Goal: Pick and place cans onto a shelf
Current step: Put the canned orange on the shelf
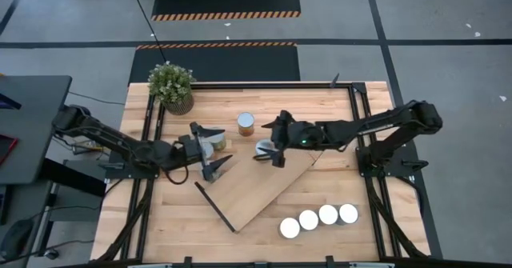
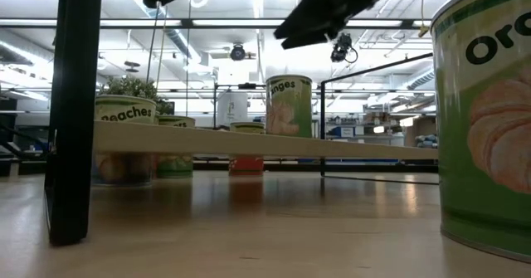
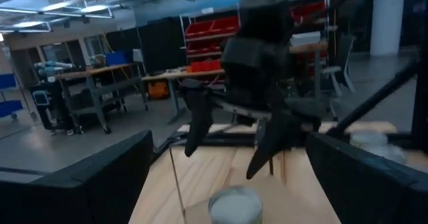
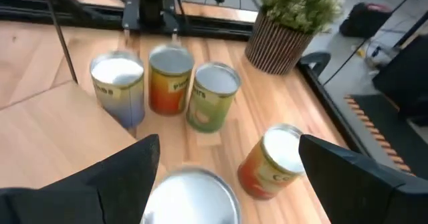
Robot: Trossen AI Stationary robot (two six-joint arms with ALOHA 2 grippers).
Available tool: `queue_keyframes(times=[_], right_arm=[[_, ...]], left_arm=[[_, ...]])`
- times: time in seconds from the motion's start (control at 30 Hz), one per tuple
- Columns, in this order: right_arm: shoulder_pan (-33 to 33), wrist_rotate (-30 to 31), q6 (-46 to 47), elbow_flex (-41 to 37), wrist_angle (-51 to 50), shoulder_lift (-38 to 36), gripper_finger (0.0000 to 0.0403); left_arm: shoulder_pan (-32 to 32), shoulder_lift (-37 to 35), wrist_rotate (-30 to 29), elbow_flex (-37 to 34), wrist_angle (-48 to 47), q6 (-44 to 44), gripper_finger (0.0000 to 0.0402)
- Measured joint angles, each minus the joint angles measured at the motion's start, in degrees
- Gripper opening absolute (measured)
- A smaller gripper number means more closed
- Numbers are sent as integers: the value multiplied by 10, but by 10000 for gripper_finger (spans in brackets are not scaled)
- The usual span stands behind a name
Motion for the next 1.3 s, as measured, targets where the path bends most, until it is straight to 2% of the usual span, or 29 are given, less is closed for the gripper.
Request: queue_keyframes(times=[0.33, 0.5, 0.67, 1.0, 1.3], right_arm=[[19, -19, 2, 104, -79, 98, 366], [19, -9, 4, 165, -147, 151, 366], [23, 21, 7, 227, -266, 188, 366], [50, 124, 32, 243, -368, 191, 366], [70, 240, 128, 243, -534, 180, 366]], left_arm=[[-27, -98, -4, -57, 1, 4, 400], [-29, -105, -5, -60, -2, -14, 400], [-30, -105, -5, -60, 1, -15, 400], [-30, -105, -4, -60, -7, -16, 400], [-30, -105, -4, -60, -14, -16, 400]])
